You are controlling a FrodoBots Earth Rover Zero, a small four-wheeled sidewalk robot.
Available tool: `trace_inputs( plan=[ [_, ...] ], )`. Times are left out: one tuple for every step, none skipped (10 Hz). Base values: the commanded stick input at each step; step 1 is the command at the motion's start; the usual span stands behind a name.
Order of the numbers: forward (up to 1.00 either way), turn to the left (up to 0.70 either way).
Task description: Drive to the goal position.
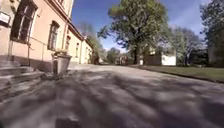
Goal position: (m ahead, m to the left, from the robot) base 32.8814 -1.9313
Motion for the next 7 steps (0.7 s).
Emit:
trace_inputs(
  plan=[
    [1.00, 0.00],
    [1.00, 0.00],
    [1.00, 0.04],
    [1.00, 0.31],
    [1.00, 0.19],
    [1.00, 0.00],
    [1.00, 0.00]
  ],
)
